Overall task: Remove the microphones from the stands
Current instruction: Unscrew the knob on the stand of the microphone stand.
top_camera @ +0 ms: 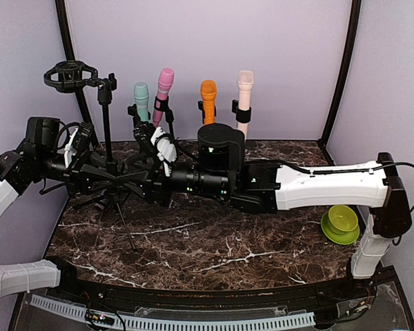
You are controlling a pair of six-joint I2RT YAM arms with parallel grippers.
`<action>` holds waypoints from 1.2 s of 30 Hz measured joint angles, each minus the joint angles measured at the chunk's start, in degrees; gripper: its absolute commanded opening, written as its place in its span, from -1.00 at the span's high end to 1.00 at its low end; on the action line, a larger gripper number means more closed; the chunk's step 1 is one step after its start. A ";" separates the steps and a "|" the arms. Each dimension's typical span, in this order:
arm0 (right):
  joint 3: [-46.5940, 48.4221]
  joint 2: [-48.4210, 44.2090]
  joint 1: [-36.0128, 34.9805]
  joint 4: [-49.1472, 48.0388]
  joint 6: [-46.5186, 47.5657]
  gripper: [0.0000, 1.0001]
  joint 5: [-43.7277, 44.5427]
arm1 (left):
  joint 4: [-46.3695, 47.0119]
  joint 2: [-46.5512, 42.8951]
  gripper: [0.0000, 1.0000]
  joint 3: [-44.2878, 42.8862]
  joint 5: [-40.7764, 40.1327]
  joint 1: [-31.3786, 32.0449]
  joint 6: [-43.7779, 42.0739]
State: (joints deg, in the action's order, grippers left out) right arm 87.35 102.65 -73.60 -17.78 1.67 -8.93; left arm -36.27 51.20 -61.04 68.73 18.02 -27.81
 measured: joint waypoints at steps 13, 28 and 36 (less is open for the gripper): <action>0.00 -0.07 0.35 -1.57 -1.14 0.17 -2.62 | -0.02 0.00 1.00 0.04 0.00 0.00 0.00; 0.96 -0.11 1.62 -1.95 -4.55 0.26 -5.88 | -0.04 -0.22 1.00 0.15 0.00 0.00 -0.04; 3.02 0.13 1.81 -1.22 -5.18 0.22 -6.05 | -0.04 -0.24 1.00 0.15 0.00 0.00 -0.07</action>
State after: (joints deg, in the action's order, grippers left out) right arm 90.37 102.78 -71.79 -19.00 -3.51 -14.98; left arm -36.32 50.96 -60.88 68.73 18.02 -27.88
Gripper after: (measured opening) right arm 0.361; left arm 0.177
